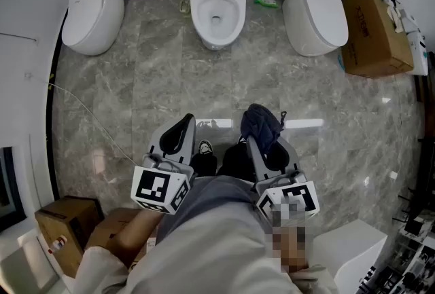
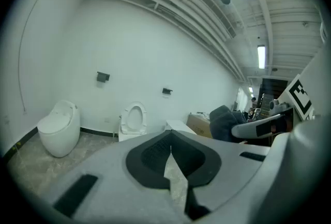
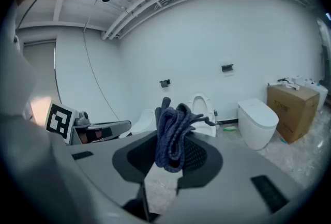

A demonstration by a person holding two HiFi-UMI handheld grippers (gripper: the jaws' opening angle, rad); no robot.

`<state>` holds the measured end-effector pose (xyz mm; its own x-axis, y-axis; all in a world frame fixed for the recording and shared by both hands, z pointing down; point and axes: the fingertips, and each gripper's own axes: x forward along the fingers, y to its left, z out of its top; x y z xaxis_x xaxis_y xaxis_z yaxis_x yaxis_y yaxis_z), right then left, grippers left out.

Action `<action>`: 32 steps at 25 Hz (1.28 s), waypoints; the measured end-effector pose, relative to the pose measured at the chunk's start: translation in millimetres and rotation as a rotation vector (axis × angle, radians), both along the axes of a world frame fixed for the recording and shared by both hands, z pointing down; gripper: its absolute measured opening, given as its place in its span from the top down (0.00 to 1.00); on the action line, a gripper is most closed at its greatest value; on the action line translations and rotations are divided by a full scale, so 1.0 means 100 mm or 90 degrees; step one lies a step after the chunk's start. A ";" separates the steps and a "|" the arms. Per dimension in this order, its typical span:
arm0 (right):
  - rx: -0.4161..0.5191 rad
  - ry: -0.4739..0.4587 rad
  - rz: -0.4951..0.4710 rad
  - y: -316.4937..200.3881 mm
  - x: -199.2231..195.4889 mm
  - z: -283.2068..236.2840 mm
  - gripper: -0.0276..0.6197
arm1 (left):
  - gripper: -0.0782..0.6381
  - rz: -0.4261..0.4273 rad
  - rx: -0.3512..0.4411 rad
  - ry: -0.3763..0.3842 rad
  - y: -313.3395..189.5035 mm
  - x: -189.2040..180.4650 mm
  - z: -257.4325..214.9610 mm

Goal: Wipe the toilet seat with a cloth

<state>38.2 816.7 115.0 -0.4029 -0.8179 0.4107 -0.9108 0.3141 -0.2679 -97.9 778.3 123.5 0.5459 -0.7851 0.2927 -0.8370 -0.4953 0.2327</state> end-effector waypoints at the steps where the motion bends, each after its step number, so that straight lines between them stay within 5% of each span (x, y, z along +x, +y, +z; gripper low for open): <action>1: -0.002 0.002 0.003 0.01 0.00 0.01 0.82 | 0.88 -0.002 -0.004 0.001 0.00 -0.03 0.02; 15: -0.002 -0.054 0.030 -0.51 0.31 0.16 0.80 | 0.88 0.000 -0.045 0.000 -0.38 0.04 0.28; 21: -0.001 -0.068 0.018 -1.24 0.66 0.19 0.80 | 0.88 -0.009 -0.044 -0.015 -1.05 0.27 0.27; 32: 0.027 -0.053 -0.097 -2.52 1.23 0.03 0.80 | 0.88 -0.029 -0.009 -0.015 -2.41 0.80 -0.03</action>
